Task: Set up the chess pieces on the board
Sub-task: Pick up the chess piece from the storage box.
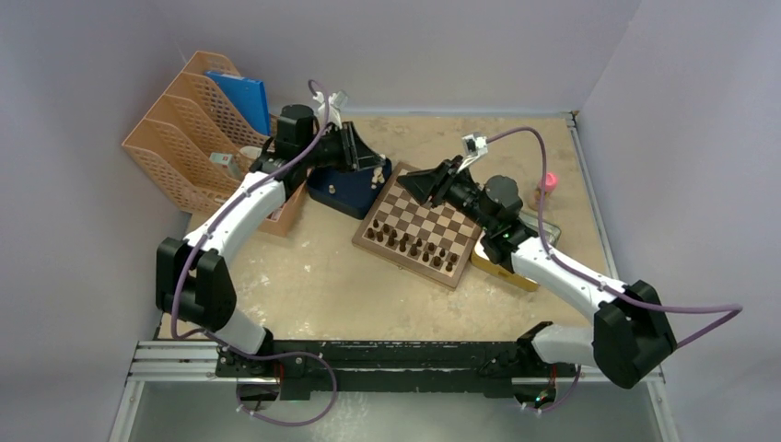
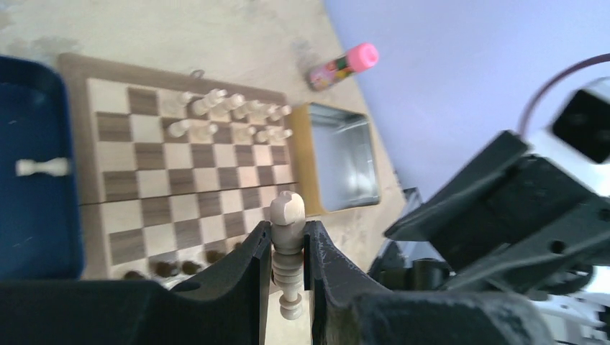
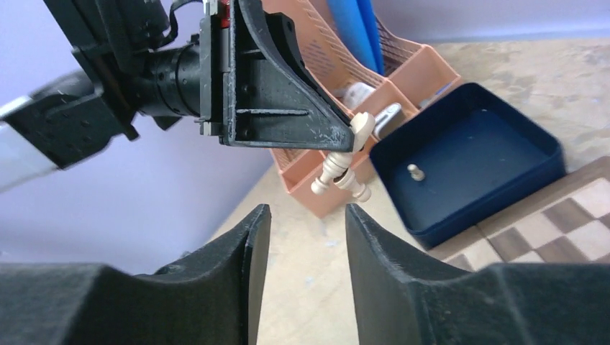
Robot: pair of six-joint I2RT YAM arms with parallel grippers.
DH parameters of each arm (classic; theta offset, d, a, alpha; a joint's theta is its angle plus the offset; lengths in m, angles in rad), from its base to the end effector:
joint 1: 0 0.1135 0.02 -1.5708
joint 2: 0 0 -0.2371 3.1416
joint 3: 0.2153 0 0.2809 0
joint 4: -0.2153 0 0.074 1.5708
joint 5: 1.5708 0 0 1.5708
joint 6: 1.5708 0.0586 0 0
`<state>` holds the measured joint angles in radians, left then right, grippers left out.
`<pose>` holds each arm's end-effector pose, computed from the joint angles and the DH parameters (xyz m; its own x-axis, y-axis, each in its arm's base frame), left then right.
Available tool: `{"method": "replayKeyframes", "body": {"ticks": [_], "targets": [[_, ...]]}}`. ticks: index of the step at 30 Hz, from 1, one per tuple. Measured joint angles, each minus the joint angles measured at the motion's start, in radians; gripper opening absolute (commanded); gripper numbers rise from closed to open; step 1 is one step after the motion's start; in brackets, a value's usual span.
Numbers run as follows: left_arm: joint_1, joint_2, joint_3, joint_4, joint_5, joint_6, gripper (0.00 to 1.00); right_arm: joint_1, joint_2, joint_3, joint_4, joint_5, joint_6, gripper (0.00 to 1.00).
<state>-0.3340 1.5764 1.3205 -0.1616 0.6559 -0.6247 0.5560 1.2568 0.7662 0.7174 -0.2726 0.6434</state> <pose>0.3776 -0.1689 0.2904 -0.7707 -0.2232 -0.5968 0.4139 0.5368 -0.7352 0.2840 0.1951 0.2920 -0.2858 0.5026 -0.8159 -0.6995 0.4725 0.5361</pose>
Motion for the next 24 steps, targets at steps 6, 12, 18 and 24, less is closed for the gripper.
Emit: {"method": "replayKeyframes", "body": {"ticks": [6,12,18,24], "targets": [[0.0,-0.068,-0.03,0.169,0.067,-0.169,0.0,0.0,-0.048,-0.049,0.125,-0.007,0.208,0.63],[0.0,-0.122,-0.096,0.386,0.139,-0.37,0.0,-0.003,-0.002,-0.056,0.349,-0.039,0.39,0.74],[0.0,-0.128,-0.145,0.545,0.173,-0.543,0.0,-0.006,0.064,-0.071,0.54,-0.054,0.52,0.8],[0.0,-0.13,-0.159,0.637,0.178,-0.64,0.0,-0.006,0.113,-0.071,0.627,-0.06,0.59,0.8]]}}
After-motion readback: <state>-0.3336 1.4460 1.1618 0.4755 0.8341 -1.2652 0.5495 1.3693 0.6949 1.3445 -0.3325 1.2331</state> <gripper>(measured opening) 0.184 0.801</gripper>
